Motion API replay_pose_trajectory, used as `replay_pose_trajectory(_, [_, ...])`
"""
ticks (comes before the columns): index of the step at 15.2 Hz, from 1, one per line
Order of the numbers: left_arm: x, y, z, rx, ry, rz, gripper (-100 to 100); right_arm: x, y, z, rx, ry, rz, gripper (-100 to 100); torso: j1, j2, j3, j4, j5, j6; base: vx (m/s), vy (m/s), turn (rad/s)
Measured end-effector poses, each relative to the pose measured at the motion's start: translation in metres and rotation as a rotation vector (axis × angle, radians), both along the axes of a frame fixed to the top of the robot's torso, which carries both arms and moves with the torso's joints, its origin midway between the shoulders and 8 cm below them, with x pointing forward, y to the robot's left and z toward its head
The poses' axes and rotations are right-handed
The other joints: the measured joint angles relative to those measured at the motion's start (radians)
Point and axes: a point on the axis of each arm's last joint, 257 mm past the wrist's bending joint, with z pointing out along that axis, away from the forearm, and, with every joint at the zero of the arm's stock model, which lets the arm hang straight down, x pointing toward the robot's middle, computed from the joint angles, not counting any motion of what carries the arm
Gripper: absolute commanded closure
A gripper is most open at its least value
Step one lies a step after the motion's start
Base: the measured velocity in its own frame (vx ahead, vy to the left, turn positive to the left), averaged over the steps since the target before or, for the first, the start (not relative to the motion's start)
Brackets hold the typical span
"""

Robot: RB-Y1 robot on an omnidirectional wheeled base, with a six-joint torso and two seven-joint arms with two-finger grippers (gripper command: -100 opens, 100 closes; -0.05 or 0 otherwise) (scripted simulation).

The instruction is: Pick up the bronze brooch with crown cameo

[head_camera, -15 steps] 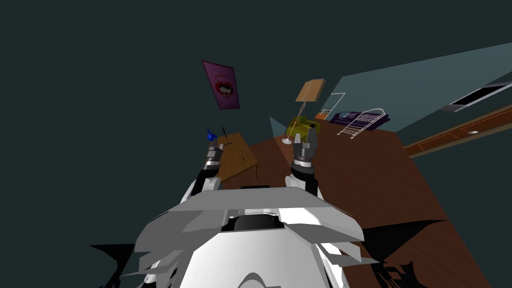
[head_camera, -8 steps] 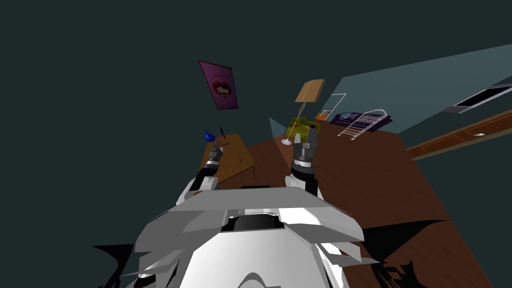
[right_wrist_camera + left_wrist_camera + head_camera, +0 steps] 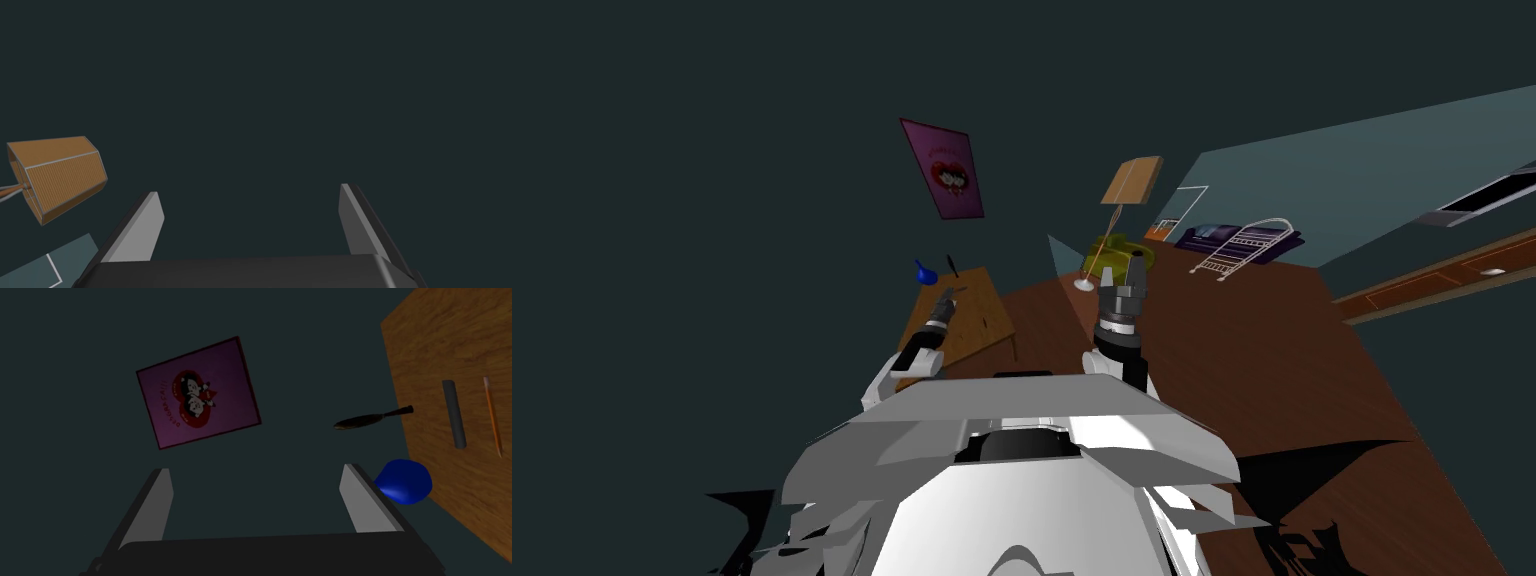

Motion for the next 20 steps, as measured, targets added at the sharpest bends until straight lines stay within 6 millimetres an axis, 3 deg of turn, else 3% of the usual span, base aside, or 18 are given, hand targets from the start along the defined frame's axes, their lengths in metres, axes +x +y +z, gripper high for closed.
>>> replay_pose_trajectory(9, [0.005, 0.053, -0.072, 0.029, 0.238, 0.091, -100, 0.000, 0.000, 0.000, 0.000, 0.000, 0.000, 0, -0.001, -0.001, 0.000, 0.000, 0.000, 0.000, 0.066, -0.126, 0.025])
replay_pose_trajectory(20, [-0.007, 0.105, -0.136, 0.028, 0.476, 0.187, -100, 0.000, 0.000, 0.000, 0.000, 0.000, 0.000, 0, 0.001, 0.000, 0.000, 0.000, 0.000, 0.000, 0.059, -0.102, 0.025])
